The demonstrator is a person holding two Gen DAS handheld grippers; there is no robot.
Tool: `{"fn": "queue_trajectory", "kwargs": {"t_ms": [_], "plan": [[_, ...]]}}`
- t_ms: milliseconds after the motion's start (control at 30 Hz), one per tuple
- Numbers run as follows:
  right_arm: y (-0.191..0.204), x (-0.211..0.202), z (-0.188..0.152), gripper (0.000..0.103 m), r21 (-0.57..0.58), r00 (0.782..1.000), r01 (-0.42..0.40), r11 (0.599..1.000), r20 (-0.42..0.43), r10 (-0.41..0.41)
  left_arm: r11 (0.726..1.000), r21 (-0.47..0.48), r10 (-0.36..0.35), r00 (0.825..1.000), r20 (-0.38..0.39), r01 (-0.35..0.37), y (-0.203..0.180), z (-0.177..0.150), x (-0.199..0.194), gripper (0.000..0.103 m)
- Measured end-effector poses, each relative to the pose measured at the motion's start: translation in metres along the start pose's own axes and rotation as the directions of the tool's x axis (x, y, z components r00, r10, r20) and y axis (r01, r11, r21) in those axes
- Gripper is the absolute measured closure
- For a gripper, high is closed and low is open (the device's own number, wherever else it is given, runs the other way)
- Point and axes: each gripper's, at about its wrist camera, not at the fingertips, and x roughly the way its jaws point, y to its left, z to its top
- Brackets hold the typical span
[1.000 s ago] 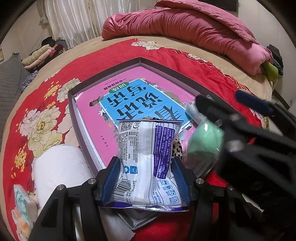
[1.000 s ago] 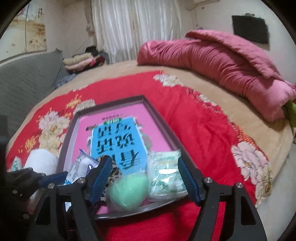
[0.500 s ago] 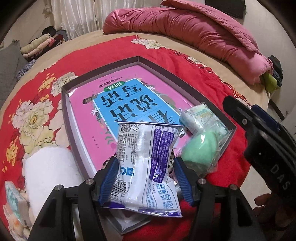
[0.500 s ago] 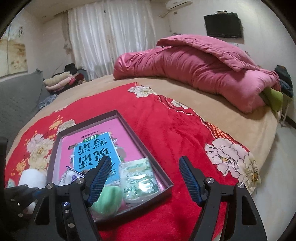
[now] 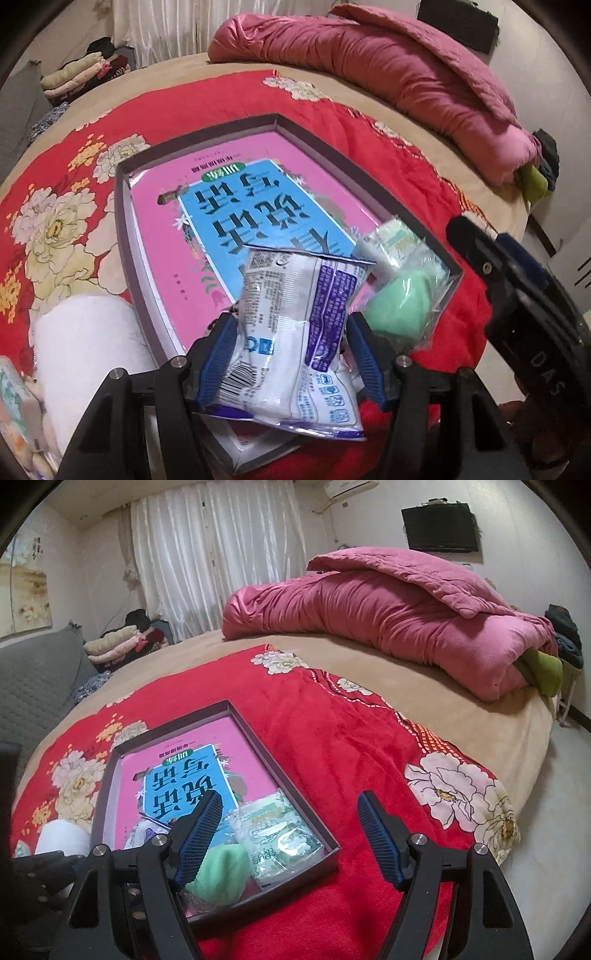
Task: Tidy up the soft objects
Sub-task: 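Lower the snack bag into the pink tray and open the left tool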
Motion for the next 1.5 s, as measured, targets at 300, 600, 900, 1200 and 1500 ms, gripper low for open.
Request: {"fn": "queue_trajectory", "kwargs": {"t_ms": [300,600,900,1200,1500], "plan": [[-0.002,0.001,-0.001,0.026,0.004,1.0,0.007,1.0,-0.001,-0.007,1.0,-0.026,-0.006,1.0,0.03,0.007,0.004,-0.002,-0.014,0.041],[0.0,0.001,-0.001,0.026,-0.005,1.0,0.008,1.0,-0.01,-0.008,1.0,-0.021,-0.009,0.999,0.049,0.01,0.002,-0.007,-0.025,0.041],[0.008,0.001,-0.001,0.026,-0.043,1.0,0.008,0.999,-0.006,-0.008,1.0,-0.005,0.006,0.997,0.081,-0.005,-0.002,-0.014,-0.043,0.041],[0.013,-0.006,-0.002,0.026,-0.07,1.0,0.011,0.997,0.021,-0.009,0.999,-0.03,0.031,0.995,0.099,-0.028,0.003,-0.027,-0.059,0.041],[0.023,-0.017,-0.003,0.026,-0.123,0.998,0.011,0.992,0.055,-0.005,0.999,-0.043,0.029,0.992,0.12,-0.025,0.009,-0.042,-0.078,0.041]]}}
